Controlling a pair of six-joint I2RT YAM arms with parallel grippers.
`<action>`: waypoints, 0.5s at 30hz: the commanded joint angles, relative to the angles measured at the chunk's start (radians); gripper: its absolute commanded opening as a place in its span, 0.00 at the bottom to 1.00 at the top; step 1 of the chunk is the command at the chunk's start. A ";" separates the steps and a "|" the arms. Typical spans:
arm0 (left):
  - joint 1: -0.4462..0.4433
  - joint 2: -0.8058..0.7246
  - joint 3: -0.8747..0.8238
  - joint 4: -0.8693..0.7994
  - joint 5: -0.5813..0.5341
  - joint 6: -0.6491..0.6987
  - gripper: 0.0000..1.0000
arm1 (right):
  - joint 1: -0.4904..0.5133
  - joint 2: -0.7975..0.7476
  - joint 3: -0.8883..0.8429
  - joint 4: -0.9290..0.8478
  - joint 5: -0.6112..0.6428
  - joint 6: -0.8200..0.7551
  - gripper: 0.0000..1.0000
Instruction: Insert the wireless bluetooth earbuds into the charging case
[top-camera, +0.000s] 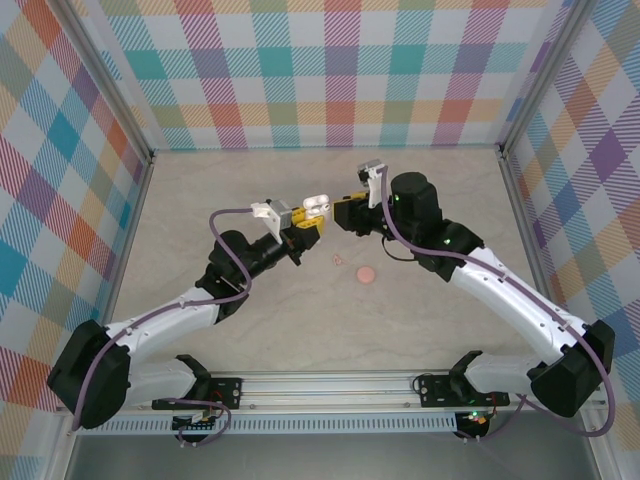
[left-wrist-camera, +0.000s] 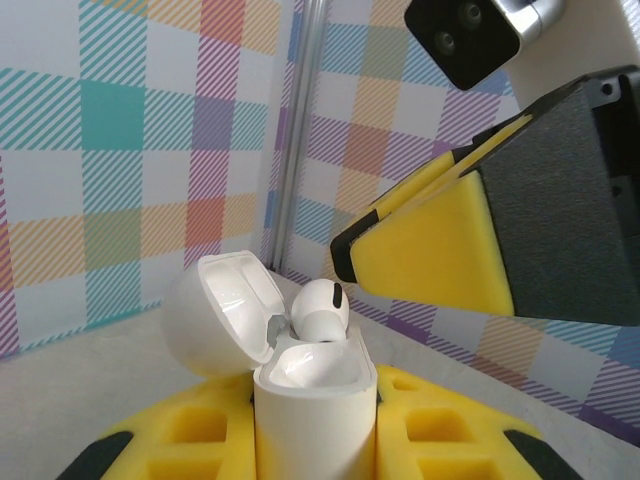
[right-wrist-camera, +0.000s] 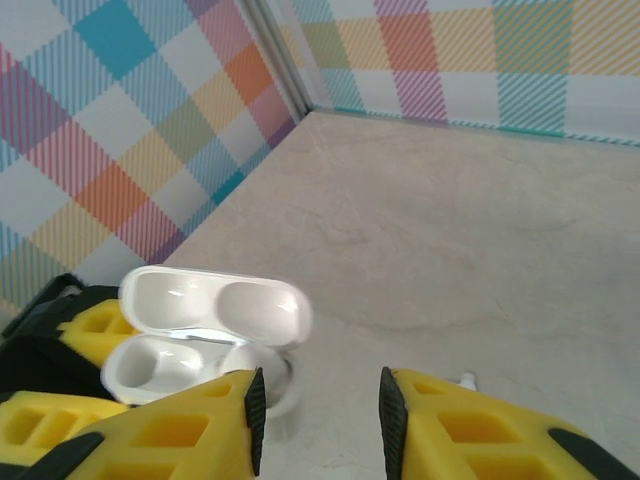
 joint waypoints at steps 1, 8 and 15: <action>0.008 -0.062 0.031 -0.063 -0.006 0.009 0.00 | -0.042 -0.011 0.018 -0.068 0.063 0.030 0.39; 0.057 -0.177 0.044 -0.211 0.062 0.000 0.00 | -0.181 0.123 0.051 -0.164 -0.079 0.007 0.43; 0.073 -0.245 0.072 -0.310 0.117 -0.002 0.00 | -0.220 0.391 0.213 -0.240 -0.294 -0.113 0.45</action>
